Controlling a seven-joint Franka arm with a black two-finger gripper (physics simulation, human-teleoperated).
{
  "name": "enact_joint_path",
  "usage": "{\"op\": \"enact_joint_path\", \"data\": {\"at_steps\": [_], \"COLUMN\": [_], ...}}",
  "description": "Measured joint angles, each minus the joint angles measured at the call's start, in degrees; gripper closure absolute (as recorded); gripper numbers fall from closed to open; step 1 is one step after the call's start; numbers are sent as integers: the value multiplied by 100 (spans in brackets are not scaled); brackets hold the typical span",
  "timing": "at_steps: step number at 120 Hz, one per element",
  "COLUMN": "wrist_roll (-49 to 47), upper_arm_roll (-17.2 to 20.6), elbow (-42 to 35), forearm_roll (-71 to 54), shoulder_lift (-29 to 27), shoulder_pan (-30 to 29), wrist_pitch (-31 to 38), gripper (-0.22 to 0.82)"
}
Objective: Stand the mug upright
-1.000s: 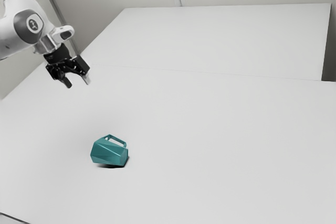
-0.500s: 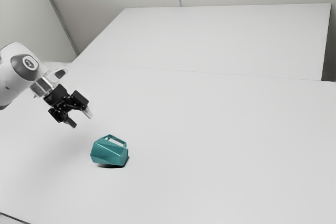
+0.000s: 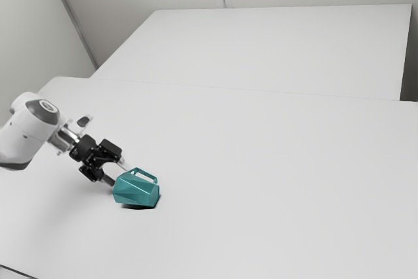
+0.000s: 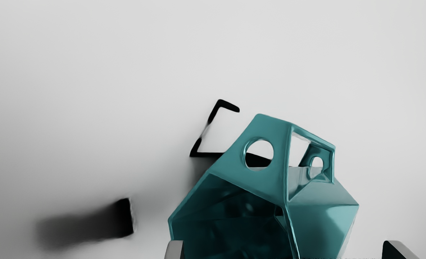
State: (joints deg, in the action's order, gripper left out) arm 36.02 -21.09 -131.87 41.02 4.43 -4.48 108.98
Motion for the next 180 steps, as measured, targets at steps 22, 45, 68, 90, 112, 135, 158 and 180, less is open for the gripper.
{"op": "enact_joint_path", "data": {"at_steps": [22, 45, 68, 90, 112, 135, 158, 180], "wrist_roll": [601, 1066, 1399, 1622, 1765, 1860, 1929, 1981], "upper_arm_roll": [-1, -1, -1, -1, 2, 6, 8, 7], "elbow": [-39, -137, -160, -291, -315, -377, -393, -378], "forearm_roll": [58, 301, 637, 898, 1052, 1154, 1233, 1304], "shoulder_lift": [10, 36, 43, 43, 51, 45, 34, -18], "shoulder_pan": [-109, -138, -109, -81, -43, -31, -19, 33], "wrist_pitch": [-10, -65, -194, -275, -313, -370, -428, -559], "gripper": [0, 0, 0, 3, 25, 43, 63, 72]}}
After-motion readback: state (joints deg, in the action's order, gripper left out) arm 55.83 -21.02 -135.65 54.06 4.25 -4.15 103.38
